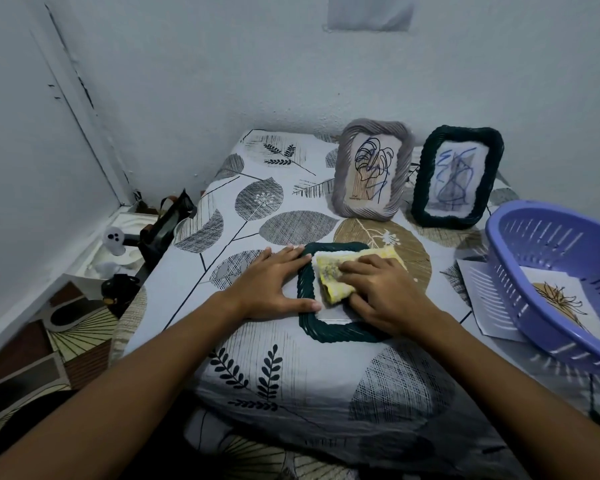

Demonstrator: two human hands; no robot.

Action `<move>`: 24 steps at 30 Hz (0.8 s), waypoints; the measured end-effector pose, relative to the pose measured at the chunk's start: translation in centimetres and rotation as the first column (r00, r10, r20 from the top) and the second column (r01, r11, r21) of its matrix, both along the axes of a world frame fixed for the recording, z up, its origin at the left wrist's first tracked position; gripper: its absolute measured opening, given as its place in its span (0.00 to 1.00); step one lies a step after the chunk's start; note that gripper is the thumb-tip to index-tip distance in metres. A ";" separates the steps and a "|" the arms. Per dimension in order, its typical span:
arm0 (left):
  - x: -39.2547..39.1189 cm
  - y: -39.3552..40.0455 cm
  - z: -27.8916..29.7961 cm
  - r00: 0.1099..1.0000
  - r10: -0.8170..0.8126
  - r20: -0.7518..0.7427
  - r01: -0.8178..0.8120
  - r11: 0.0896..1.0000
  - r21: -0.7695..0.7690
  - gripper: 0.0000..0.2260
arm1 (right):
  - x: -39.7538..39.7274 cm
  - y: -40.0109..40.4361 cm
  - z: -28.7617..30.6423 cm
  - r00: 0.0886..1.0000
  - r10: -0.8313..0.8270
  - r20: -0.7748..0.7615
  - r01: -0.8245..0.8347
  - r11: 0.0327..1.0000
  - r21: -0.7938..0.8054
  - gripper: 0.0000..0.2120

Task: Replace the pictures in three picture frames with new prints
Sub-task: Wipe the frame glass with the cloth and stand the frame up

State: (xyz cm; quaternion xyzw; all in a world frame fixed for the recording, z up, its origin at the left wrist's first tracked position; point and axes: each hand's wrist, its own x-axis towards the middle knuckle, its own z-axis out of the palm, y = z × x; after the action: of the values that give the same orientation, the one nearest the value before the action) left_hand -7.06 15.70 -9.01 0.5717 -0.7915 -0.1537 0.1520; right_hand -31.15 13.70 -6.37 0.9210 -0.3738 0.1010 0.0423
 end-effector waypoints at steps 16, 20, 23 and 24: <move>-0.1 0.0 0.8 1.000 0.005 0.003 -0.005 1.000 0.028 0.51 | 0.7 -0.3 0.0 0.996 -0.090 -0.009 0.090 0.994 -0.058 0.23; -0.2 0.1 0.9 1.000 0.002 0.005 -0.002 0.999 0.037 0.50 | 2.1 -1.7 0.3 0.971 -0.215 -0.107 0.214 0.977 -0.025 0.32; -0.1 0.0 0.8 1.000 -0.001 0.005 0.001 0.999 0.035 0.49 | 3.9 -1.9 0.2 0.971 -0.215 -0.099 0.215 0.976 -0.014 0.33; -0.1 0.0 0.7 1.000 -0.006 0.005 0.006 1.000 0.030 0.49 | 4.2 -1.8 0.1 0.976 -0.197 -0.090 0.197 0.980 -0.006 0.33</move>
State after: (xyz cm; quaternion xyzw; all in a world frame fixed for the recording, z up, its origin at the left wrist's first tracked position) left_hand -7.17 15.69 -8.26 0.5719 -0.7912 -0.1644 0.1408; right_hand -26.95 11.95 -6.23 0.8831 -0.4611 0.0543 0.0676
